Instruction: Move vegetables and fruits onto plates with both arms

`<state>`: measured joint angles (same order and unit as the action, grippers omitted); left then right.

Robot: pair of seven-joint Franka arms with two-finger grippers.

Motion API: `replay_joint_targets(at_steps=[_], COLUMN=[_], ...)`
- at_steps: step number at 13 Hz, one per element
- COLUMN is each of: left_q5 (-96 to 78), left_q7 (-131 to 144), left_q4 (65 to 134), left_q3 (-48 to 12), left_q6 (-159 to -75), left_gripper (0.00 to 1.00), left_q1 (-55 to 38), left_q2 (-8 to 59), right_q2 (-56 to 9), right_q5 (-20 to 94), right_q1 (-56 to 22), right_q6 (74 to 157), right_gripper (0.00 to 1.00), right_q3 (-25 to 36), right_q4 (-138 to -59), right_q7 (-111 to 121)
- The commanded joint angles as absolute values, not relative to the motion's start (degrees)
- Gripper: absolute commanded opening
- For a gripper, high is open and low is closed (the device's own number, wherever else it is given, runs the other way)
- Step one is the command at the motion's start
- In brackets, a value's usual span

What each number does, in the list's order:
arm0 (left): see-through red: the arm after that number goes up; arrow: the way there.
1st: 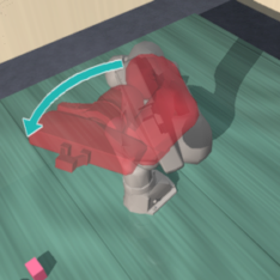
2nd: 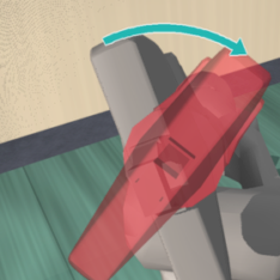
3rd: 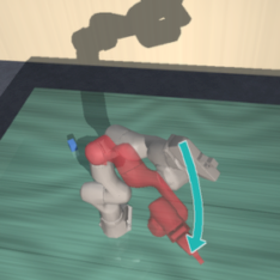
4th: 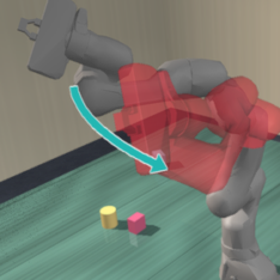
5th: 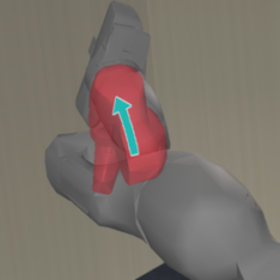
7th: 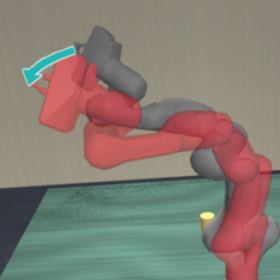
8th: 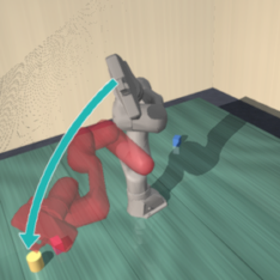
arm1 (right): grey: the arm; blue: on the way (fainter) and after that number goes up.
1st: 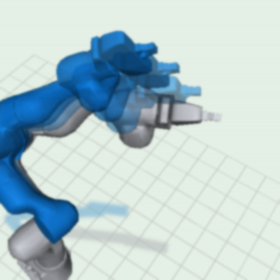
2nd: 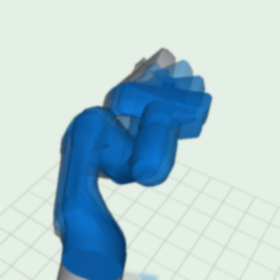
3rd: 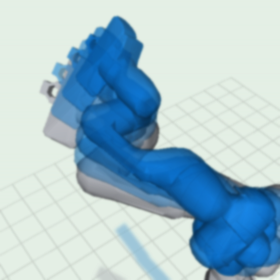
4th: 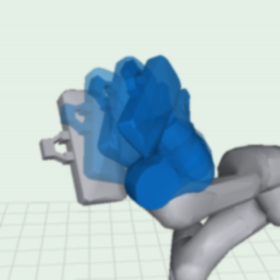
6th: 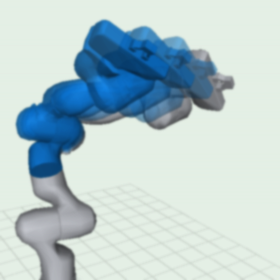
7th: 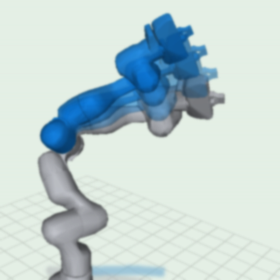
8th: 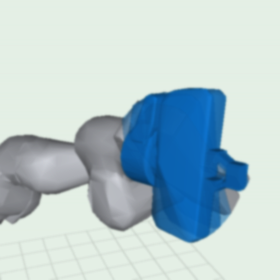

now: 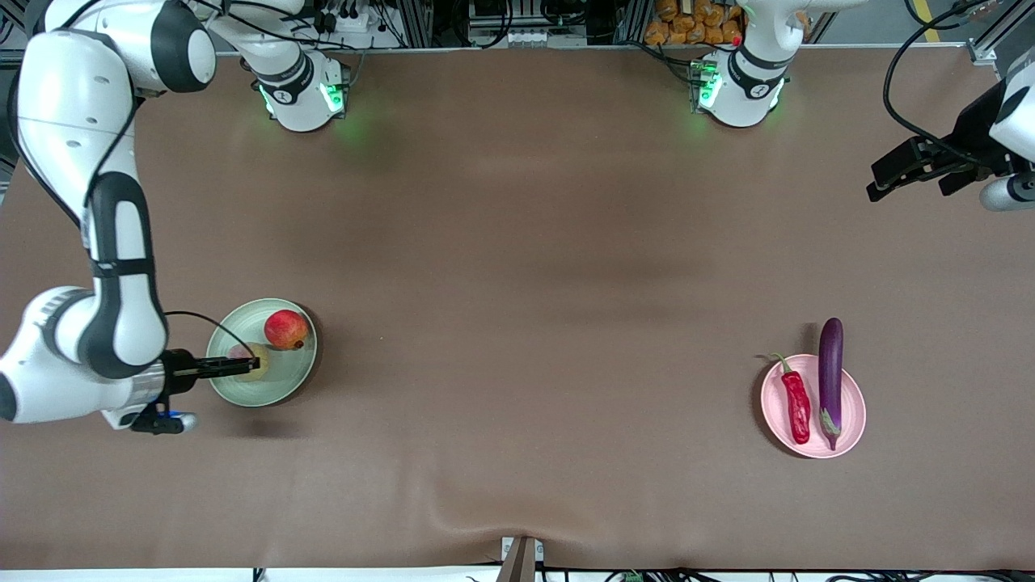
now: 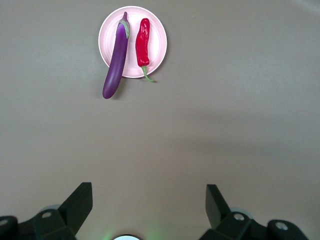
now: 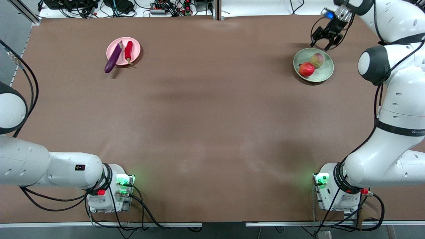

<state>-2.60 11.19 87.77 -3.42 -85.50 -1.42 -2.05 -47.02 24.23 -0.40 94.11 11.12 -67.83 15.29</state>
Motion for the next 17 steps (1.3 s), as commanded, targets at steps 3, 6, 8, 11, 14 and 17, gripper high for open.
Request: replay_joint_targets(at_steps=[3, 6, 8, 11, 14, 17], left_q5=[-2.11, -2.11, 0.42, 1.32, 1.32, 1.32], left_q7=[11.34, 11.78, 11.78, 11.69, 10.99, 10.38], left_q4=[96.95, 95.63, 95.27, 95.19, 93.43, 93.43], left_q3=[-3.69, -3.6, -3.78, -4.83, -4.75, -4.75], left_q6=[-92.2, -91.41, -90.09, -88.86, -86.67, -86.22], left_gripper=[1.0, 1.0, 1.0, 1.0, 1.0, 1.0], left_q1=[-0.88, -0.97, -1.4, -1.32, -1.06, -0.97], left_q2=[-9.49, -8.88, -8.7, -8.7, -8.53, -8.61], right_q2=[-44.49, -35.72, -30.96, -23.67, -16.2, -4.43], right_q5=[21.71, 16.65, 5.77, 3.52, 2.56, 0.09], right_q1=[2.54, 2.29, -1.65, -3.42, -3.51, -3.08], right_q6=[80.79, 77.53, 76.3, 71.63, 73.63, 83.65], right_gripper=[1.0, 1.0, 1.0, 1.0, 1.0, 1.0], right_q3=[11.16, 12.39, 11.87, 11.78, 11.95, 11.95], right_q4=[-52.48, -52.56, -52.65, -55.09, -63.51, -81.07], right_q7=[16.35, 16.08, 16.52, 16.61, 19.05, 24.34])
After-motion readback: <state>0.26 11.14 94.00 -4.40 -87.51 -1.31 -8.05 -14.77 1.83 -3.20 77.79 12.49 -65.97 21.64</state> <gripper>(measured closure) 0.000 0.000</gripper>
